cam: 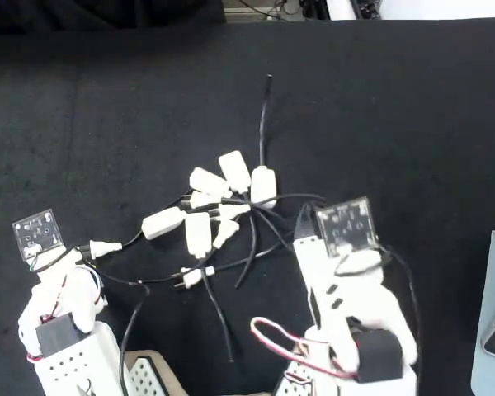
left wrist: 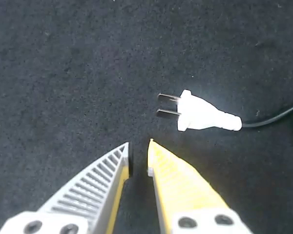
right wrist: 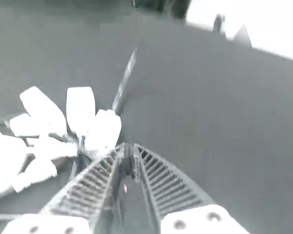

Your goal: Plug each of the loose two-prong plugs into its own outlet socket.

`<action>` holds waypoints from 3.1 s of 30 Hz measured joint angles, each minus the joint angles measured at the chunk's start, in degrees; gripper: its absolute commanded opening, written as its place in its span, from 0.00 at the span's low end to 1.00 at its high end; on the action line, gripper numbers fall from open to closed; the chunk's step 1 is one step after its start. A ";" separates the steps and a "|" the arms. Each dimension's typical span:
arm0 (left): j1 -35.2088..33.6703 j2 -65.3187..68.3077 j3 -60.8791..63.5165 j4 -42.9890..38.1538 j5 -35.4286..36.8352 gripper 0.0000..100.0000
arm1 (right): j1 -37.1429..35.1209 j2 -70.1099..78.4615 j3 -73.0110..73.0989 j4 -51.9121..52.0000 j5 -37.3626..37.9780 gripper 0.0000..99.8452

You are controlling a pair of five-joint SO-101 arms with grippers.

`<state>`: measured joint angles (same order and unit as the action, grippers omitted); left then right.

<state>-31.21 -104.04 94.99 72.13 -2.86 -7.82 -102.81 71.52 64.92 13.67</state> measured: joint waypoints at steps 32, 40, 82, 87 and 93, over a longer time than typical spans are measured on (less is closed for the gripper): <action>0.00 0.00 0.00 0.00 0.00 0.08 | -20.75 71.56 -26.29 -4.84 -10.55 0.16; 0.00 0.00 0.00 0.00 0.00 0.08 | -21.27 83.69 -34.37 -4.75 -28.57 0.16; 0.00 0.00 0.00 0.00 0.00 0.08 | -19.60 116.40 -53.19 -7.65 -65.67 0.02; 0.00 0.00 0.00 0.00 0.00 0.08 | -18.55 116.40 -53.19 -7.91 -65.67 0.02; 0.00 0.00 0.00 0.00 0.00 0.08 | -18.46 116.57 -53.45 -7.91 -65.58 0.02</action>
<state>-31.21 -104.04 94.99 72.13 -2.86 -26.29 13.76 18.07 57.01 -51.91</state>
